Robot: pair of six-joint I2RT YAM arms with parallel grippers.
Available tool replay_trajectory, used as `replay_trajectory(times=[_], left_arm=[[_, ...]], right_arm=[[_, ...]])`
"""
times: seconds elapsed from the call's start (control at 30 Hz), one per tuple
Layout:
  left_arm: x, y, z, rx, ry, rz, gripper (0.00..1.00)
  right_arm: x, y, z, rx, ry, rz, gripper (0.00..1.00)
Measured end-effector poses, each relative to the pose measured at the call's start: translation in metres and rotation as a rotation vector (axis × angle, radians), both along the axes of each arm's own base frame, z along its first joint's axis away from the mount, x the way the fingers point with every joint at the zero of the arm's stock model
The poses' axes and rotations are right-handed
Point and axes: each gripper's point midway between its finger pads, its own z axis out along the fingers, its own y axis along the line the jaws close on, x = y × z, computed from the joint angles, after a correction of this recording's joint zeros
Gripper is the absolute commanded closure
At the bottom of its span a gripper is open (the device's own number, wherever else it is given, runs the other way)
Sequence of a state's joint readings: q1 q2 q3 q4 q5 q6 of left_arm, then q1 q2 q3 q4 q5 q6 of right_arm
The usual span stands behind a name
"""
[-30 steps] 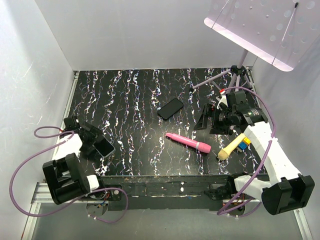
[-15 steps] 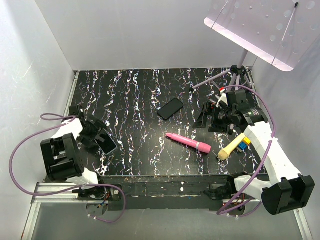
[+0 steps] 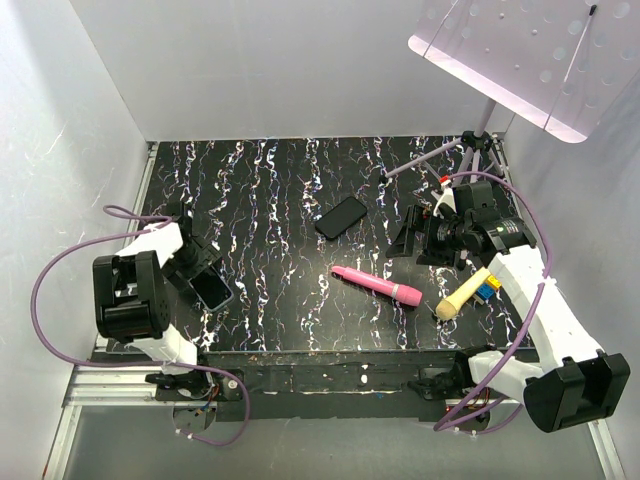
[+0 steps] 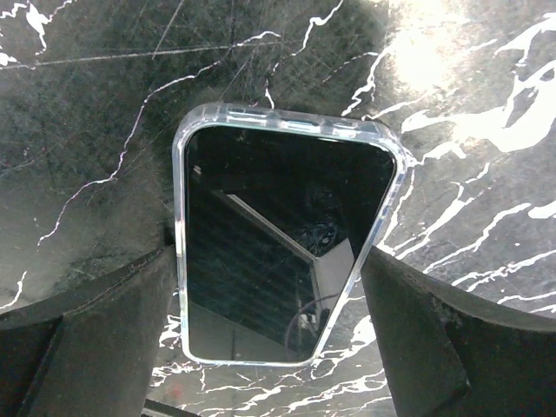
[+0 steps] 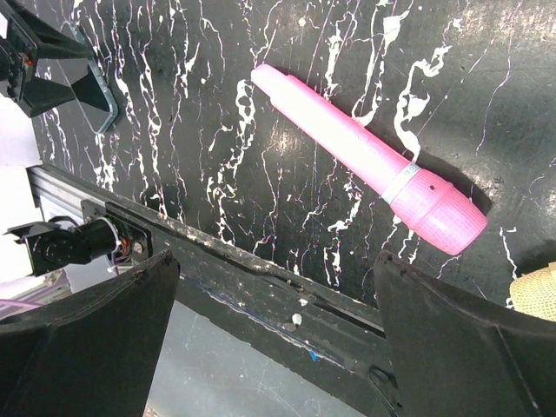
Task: Take the phone out of the phone case
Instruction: Pick up the phone at the center of the board.
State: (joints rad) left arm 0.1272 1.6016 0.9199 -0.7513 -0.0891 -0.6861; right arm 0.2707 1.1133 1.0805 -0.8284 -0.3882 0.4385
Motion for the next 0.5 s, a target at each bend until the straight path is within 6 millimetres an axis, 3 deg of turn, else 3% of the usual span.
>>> replay_trajectory(times=[0.17, 0.23, 0.27, 0.33, 0.37, 0.43, 0.5], left_arm=[[-0.002, 0.001, -0.002, 0.021, 0.044, -0.001, 0.18], [-0.002, 0.001, -0.003, 0.021, 0.045, -0.001, 0.23], [-0.002, 0.001, -0.003, 0.020, 0.045, -0.001, 0.30], [-0.004, 0.001, -0.004, 0.019, 0.049, -0.002, 0.57], [-0.005, 0.001, -0.004, 0.019, 0.050, -0.003, 0.66], [-0.004, -0.001, -0.004, 0.016, 0.036, -0.018, 0.67], [-0.003, -0.002, -0.002, 0.013, 0.005, -0.029, 0.74]], right_arm=[[-0.001, -0.003, -0.004, -0.012, -0.001, -0.008, 0.02], [0.000, -0.004, -0.004, -0.021, -0.008, -0.014, 0.02], [0.000, -0.005, -0.004, -0.025, -0.010, -0.016, 0.02], [0.003, -0.008, -0.006, -0.045, -0.017, -0.029, 0.01], [0.004, -0.011, -0.008, -0.064, -0.022, -0.041, 0.02], [0.005, -0.014, -0.010, -0.094, -0.028, -0.052, 0.02], [0.005, -0.016, -0.015, -0.148, -0.037, -0.059, 0.02]])
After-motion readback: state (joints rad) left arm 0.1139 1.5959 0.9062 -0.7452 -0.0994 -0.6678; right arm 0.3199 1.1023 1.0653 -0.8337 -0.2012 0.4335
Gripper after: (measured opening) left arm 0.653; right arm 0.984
